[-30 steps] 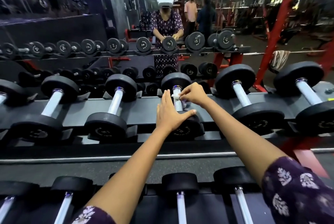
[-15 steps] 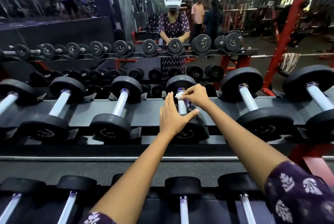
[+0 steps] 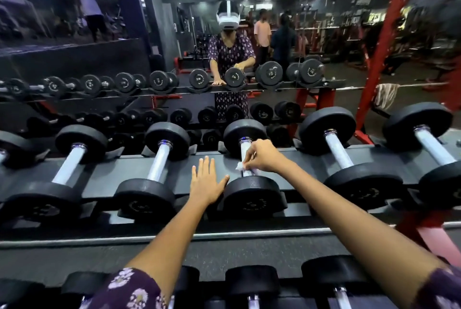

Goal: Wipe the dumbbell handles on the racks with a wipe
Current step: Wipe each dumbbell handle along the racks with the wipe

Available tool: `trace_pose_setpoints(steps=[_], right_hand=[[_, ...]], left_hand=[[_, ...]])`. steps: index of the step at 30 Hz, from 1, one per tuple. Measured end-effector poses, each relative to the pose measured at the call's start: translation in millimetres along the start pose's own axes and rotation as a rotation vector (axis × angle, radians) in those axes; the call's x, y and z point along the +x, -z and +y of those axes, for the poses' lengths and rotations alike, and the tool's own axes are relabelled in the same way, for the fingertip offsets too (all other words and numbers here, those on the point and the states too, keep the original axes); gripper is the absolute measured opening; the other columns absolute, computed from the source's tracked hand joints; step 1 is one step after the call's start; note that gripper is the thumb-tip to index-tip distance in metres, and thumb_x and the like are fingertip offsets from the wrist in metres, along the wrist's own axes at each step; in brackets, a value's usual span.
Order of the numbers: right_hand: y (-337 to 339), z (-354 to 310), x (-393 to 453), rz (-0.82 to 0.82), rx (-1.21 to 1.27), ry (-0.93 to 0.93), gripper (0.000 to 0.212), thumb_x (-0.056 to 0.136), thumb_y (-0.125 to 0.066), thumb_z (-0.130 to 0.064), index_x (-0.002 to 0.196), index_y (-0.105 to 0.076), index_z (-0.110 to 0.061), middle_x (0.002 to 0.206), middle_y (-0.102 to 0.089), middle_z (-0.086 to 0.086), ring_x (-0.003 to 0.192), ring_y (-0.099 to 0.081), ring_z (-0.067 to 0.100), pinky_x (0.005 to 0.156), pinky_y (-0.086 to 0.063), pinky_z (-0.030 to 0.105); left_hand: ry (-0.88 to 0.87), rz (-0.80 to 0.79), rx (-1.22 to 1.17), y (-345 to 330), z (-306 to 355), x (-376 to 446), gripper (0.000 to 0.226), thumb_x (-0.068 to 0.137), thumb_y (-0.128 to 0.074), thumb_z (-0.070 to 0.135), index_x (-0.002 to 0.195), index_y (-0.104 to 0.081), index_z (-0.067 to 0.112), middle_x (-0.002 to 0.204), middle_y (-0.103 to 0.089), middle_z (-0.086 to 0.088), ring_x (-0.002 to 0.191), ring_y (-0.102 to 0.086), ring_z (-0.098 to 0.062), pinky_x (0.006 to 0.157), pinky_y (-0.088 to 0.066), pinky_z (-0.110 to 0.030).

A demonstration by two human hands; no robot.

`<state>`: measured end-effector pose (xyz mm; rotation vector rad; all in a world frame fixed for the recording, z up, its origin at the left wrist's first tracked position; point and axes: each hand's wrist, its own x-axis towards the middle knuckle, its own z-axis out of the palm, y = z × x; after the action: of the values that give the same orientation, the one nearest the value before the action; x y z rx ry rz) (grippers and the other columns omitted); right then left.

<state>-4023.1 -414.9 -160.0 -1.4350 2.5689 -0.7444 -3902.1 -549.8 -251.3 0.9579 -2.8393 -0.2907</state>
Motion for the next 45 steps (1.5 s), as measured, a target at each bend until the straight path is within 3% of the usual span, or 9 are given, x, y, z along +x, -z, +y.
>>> trace_pose_setpoints(steps=[6, 9, 12, 17, 23, 27, 33, 40, 45], right_hand=[[2, 5, 13, 0.154, 0.128, -0.053, 0.019, 0.072, -0.078, -0.018, 0.083, -0.075, -0.003, 0.079, -0.070, 0.015, 0.054, -0.051, 0.001, 0.056, -0.035, 0.006], [-8, 0, -1, 0.068, 0.013, 0.029, 0.019, 0.073, -0.077, -0.027, 0.082, -0.076, -0.009, 0.071, -0.065, 0.002, 0.066, -0.054, 0.006, 0.061, -0.037, 0.013], [-1, 1, -7, -0.033, 0.025, 0.055, 0.020, 0.074, -0.077, -0.025, 0.084, -0.076, -0.008, 0.079, -0.072, 0.008, 0.063, -0.052, 0.000, 0.060, -0.034, 0.004], [7, 0, 20, 0.166, 0.139, -0.063, 0.022, 0.073, -0.077, -0.015, 0.090, -0.074, -0.001, 0.084, -0.070, 0.010, 0.067, -0.057, 0.007, 0.057, -0.034, 0.004], [-6, 4, -6, 0.077, 0.058, 0.036, 0.018, 0.073, -0.077, -0.021, 0.086, -0.076, -0.008, 0.071, -0.054, -0.008, 0.066, -0.048, 0.003, 0.082, -0.035, 0.024], [-1, -1, 5, 0.095, 0.101, -0.018, 0.020, 0.070, -0.079, -0.019, 0.086, -0.076, -0.008, 0.082, -0.070, 0.009, 0.059, -0.047, 0.000, 0.058, -0.034, 0.006], [-8, -4, 16, 0.214, 0.139, -0.122, 0.017, 0.072, -0.077, -0.016, 0.086, -0.076, -0.006, 0.094, -0.071, 0.009, 0.095, -0.061, 0.018, 0.078, -0.040, 0.018], [-9, -2, -8, 0.153, 0.120, -0.063, 0.017, 0.073, -0.077, -0.015, 0.085, -0.075, -0.003, 0.086, -0.072, 0.013, 0.074, -0.056, 0.014, 0.100, -0.039, 0.036], [-8, -8, -8, 0.147, 0.121, -0.073, 0.015, 0.072, -0.077, -0.013, 0.084, -0.075, -0.004, 0.079, -0.071, 0.011, 0.074, -0.053, 0.009, 0.085, -0.045, 0.027]], left_hand=[[-0.034, 0.063, 0.091, -5, 1, 2, 0.114, 0.061, 0.018, 0.069, 0.155, -0.005, 0.008, 0.163, -0.001, -0.010, 0.150, 0.005, -0.023, 0.120, 0.004, -0.043], [-0.058, 0.096, 0.095, -5, -2, 4, 0.114, 0.061, 0.015, 0.069, 0.153, -0.015, 0.007, 0.161, -0.012, -0.012, 0.149, -0.004, -0.025, 0.119, -0.001, -0.043], [-0.074, 0.123, 0.076, -4, -5, 6, 0.112, 0.063, 0.010, 0.069, 0.152, -0.021, 0.007, 0.159, -0.017, -0.012, 0.148, -0.007, -0.025, 0.119, 0.001, -0.040], [-0.091, 0.136, 0.058, -7, -4, 5, 0.111, 0.064, 0.010, 0.071, 0.154, -0.012, 0.011, 0.162, -0.007, -0.009, 0.150, 0.001, -0.021, 0.120, 0.006, -0.039], [-0.086, 0.133, 0.105, -7, -6, 7, 0.111, 0.062, 0.013, 0.071, 0.155, -0.006, 0.012, 0.163, -0.003, -0.008, 0.150, 0.004, -0.021, 0.120, 0.005, -0.040], [-0.088, 0.137, 0.113, -9, -6, 7, 0.111, 0.062, 0.013, 0.071, 0.155, -0.007, 0.012, 0.163, -0.003, -0.008, 0.150, 0.004, -0.021, 0.120, 0.004, -0.041], [-0.095, 0.110, 0.089, -7, -6, 9, 0.111, 0.063, 0.012, 0.071, 0.155, -0.005, 0.012, 0.163, -0.001, -0.008, 0.150, 0.006, -0.021, 0.120, 0.005, -0.041], [-0.028, -0.046, -0.156, 10, 0, 14, 0.077, 0.099, -0.039, 0.052, 0.155, -0.007, 0.010, 0.163, 0.005, -0.008, 0.149, 0.009, -0.020, 0.119, 0.008, -0.042], [-0.048, 0.161, -0.497, 33, 15, 16, 0.068, 0.099, -0.048, 0.036, 0.153, -0.017, 0.008, 0.162, -0.005, -0.008, 0.149, -0.006, -0.021, 0.120, 0.001, -0.039]])
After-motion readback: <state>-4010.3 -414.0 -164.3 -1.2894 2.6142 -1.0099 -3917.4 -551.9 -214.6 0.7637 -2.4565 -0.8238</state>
